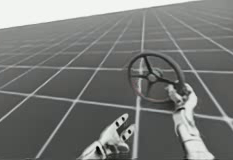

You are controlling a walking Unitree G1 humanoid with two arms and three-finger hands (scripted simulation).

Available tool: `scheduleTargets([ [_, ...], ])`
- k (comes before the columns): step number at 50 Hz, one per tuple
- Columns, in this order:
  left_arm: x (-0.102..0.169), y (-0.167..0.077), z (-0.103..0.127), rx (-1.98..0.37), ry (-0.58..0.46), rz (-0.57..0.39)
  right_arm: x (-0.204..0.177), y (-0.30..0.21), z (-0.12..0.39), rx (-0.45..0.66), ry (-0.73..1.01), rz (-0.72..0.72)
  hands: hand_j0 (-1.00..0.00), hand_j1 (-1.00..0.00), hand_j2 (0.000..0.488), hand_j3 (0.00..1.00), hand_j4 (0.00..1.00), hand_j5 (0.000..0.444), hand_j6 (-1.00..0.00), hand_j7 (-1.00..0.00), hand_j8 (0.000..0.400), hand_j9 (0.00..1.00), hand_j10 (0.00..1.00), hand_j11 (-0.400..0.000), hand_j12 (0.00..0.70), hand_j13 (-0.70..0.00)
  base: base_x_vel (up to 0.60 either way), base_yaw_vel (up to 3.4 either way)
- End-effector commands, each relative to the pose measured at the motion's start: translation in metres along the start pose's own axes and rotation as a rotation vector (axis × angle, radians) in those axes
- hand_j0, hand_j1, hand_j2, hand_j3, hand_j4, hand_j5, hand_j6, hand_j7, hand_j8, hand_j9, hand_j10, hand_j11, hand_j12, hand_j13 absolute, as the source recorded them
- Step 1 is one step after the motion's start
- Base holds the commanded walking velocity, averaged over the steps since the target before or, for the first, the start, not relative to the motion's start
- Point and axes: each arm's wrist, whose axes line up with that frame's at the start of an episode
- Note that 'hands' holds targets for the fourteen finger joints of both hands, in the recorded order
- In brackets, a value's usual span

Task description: Pick up and drop off the object

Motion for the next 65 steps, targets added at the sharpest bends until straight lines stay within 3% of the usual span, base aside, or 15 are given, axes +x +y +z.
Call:
scheduleTargets([
  [1, -0.0028, 0.0026, 0.0, -0.012, -0.015, -0.006, -0.0003, 0.0135, 0.0068, 0.001, -0.027, 0.037, 0.0, 0.0, 0.0, 1.0, 1.0, 0.0, 0.0, 0.0, 0.0, 1.0, 1.0, -0.4, 0.0, -0.7, 0.59, -0.01],
  [65, -0.0028, 0.0026, 0.0, -0.012, -0.015, -0.006, -0.0003, 0.0135, 0.0068, 0.001, -0.027, 0.037, 0.0, 0.0, 0.0, 1.0, 1.0, 0.0, 0.0, 0.0, 0.0, 1.0, 1.0, -0.4, 0.0, -0.7, 0.59, -0.01],
])
